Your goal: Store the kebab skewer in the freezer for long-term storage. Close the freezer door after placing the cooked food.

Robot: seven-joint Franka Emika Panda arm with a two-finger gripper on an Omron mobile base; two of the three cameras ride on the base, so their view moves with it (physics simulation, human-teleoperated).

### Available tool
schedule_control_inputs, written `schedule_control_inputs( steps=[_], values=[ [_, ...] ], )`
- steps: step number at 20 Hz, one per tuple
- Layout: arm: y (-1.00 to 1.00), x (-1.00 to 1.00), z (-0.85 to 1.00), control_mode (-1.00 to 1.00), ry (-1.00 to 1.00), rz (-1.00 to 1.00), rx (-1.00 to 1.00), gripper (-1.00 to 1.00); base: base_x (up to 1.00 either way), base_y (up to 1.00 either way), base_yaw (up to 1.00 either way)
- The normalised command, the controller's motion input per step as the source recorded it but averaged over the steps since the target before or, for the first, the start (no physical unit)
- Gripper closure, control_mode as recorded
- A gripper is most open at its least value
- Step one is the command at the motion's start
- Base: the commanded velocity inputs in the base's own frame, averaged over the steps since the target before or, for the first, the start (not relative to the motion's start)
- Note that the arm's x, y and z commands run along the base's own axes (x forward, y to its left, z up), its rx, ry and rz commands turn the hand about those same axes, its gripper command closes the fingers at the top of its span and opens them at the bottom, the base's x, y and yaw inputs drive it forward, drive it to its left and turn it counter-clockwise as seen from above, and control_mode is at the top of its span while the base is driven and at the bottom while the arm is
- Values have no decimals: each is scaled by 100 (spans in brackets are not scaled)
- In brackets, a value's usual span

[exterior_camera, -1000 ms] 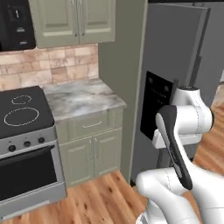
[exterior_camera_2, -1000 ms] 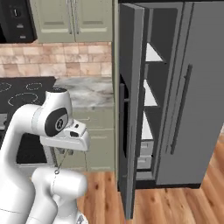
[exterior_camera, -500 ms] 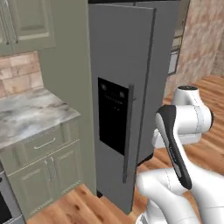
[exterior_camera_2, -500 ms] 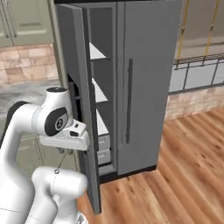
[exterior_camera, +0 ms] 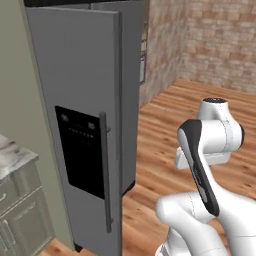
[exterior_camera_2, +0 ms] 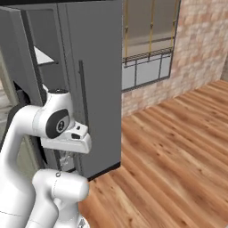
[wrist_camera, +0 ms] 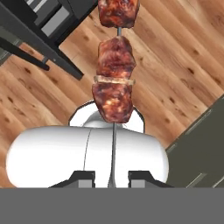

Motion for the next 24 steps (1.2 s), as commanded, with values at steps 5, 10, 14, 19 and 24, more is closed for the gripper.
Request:
schedule_control_inputs(
  steps=[5, 10, 14, 19, 24],
  values=[
    [0, 0, 0, 100, 0, 0, 0, 100, 43, -24, -7],
    [0, 0, 0, 100, 0, 0, 0, 100, 43, -52, 5],
    [0, 0, 0, 100, 0, 0, 0, 100, 49, -45, 6],
    [0, 0, 0, 100, 0, 0, 0, 100, 64, -20, 8],
    [0, 0, 0, 100, 0, 0, 0, 100, 69, -2, -3]
  ],
)
